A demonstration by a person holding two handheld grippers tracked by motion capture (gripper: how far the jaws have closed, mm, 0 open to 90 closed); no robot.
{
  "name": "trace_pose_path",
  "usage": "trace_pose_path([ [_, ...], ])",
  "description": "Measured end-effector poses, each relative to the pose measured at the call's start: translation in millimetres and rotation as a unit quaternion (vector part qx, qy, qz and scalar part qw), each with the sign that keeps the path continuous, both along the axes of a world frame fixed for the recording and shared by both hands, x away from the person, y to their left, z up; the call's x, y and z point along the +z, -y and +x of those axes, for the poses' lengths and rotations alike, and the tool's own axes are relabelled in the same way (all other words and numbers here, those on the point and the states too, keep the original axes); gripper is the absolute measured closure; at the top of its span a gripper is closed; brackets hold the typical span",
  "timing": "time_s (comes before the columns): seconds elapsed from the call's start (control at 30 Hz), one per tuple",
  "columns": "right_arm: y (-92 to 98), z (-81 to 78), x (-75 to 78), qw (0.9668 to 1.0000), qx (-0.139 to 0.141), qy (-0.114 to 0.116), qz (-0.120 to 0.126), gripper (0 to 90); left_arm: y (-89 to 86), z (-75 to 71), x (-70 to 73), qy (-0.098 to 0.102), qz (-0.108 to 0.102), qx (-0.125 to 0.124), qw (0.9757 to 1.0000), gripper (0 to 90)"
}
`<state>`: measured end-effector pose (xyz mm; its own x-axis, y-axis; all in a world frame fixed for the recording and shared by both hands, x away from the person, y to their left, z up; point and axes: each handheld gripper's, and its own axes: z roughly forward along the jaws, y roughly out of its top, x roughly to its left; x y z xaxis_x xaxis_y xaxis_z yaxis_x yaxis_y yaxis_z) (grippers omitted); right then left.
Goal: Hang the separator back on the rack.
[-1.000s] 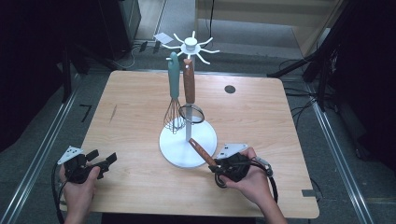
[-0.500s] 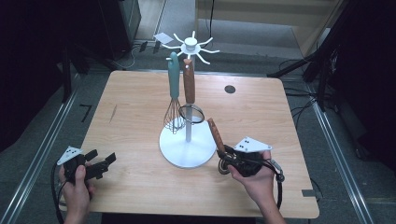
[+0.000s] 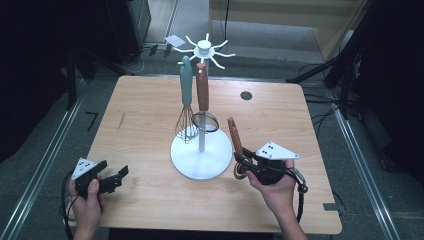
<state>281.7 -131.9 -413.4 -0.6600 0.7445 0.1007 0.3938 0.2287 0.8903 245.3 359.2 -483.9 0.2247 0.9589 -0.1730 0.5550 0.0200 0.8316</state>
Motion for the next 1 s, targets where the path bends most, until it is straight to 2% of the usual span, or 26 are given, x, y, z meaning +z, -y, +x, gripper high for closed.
trace_pose_path([
  [0.53, -4.8, 0.6, 24.7, 0.9987, 0.001, 0.039, 0.031, 71.1, -1.1, 0.6, -0.4, -0.002, -0.007, 0.002, 1.0000, 12.2],
  [0.83, -2.7, 0.3, 34.7, 0.9977, 0.000, 0.046, 0.050, 71.2, 1.6, 0.9, -0.4, -0.004, 0.000, -0.004, 1.0000, 11.9],
  [1.0, -2.6, -1.3, 41.2, 0.9970, -0.001, 0.053, 0.056, 71.2, 0.8, 1.2, -0.5, -0.006, -0.006, -0.003, 1.0000, 11.8],
])
